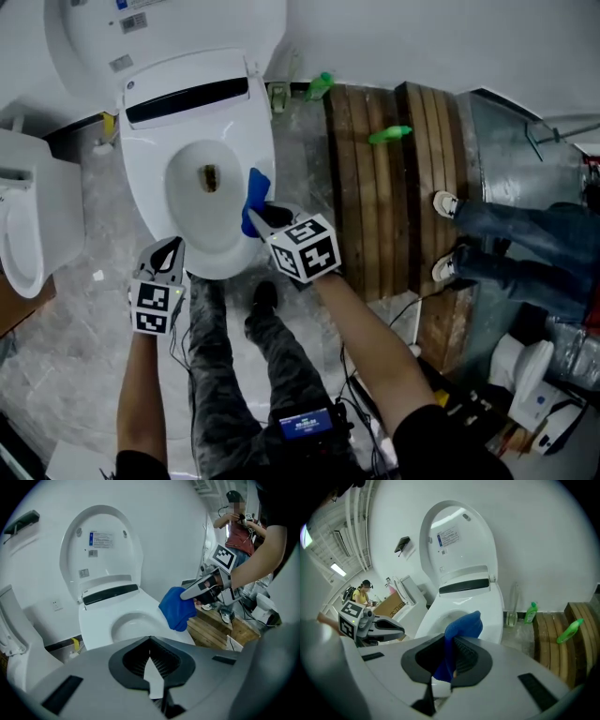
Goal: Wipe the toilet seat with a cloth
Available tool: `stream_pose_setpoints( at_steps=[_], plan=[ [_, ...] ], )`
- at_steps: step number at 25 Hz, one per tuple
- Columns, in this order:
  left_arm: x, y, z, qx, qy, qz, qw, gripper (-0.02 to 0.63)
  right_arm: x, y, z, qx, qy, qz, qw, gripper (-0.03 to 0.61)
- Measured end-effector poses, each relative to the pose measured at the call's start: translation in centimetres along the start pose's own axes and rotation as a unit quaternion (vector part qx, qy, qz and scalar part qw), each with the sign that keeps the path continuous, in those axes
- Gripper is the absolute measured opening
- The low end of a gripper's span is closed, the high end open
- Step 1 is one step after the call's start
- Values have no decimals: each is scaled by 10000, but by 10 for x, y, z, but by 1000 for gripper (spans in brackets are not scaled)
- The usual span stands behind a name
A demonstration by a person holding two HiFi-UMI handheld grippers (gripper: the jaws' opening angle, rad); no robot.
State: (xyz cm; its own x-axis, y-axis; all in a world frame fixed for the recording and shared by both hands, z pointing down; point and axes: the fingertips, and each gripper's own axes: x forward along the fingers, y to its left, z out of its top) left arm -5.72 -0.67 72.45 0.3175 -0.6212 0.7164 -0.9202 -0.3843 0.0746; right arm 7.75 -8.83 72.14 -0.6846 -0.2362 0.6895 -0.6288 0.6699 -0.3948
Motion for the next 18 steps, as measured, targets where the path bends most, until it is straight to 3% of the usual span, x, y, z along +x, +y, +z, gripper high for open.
stream_pose_setpoints(
  at_steps=[4,18],
  plan=[
    [7,32,10,94,6,-236,9997,12,40,-4,29,163,-21,-189,9997,44],
    [38,159,28,79,-125,-583,9982,12,191,-18,133,-218,214,-669,9973,44]
  ],
)
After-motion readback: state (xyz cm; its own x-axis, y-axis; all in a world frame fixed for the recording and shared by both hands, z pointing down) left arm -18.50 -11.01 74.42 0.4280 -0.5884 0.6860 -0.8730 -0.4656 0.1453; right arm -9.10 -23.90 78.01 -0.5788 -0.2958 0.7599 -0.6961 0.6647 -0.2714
